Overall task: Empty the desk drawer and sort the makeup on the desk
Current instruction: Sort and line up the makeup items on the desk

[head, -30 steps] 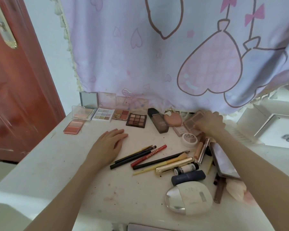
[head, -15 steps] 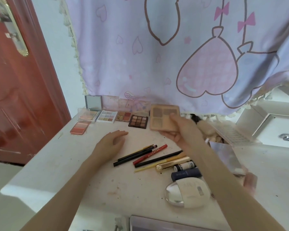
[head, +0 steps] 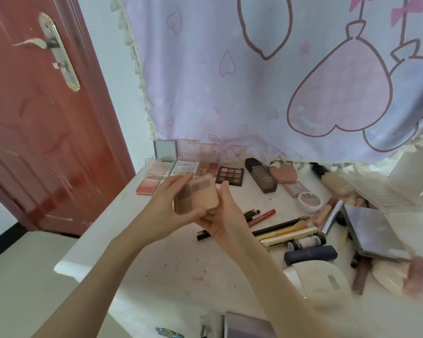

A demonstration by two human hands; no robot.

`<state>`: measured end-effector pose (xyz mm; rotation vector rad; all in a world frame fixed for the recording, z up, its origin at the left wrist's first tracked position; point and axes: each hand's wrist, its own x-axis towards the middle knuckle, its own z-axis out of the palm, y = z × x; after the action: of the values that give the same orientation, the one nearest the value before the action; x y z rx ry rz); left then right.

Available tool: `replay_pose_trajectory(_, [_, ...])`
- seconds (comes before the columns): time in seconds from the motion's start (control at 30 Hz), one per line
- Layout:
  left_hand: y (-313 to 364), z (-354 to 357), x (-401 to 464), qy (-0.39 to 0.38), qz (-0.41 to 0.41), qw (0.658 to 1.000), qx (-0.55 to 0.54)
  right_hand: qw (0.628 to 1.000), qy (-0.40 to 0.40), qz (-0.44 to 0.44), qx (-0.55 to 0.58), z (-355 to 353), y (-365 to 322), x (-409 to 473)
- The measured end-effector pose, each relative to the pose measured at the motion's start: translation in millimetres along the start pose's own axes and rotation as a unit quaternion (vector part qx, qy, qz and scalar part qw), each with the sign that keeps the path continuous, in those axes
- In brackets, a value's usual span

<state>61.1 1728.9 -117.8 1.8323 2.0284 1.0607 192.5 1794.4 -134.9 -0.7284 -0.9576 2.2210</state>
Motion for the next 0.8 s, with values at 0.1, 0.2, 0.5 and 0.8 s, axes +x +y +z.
replay_pose_trajectory(0.1, [3,3,3,0.033,-0.012,0.999,-0.011,0.994,-0.074,0.023,0.072,-1,2,4])
replay_pose_trajectory(0.2, [8,0,5,0.007,0.004,1.000,-0.002,0.989,-0.102,0.025,0.105,-6,4,7])
replay_pose_trajectory(0.5, [-2,-34,20,-0.037,0.002,0.992,-0.117,0.991,-0.039,0.031,0.123,0,8,20])
replay_pose_trajectory(0.8, [-49,-66,87,-0.039,-0.060,0.990,-0.120,0.996,0.026,0.083,0.009,28,11,55])
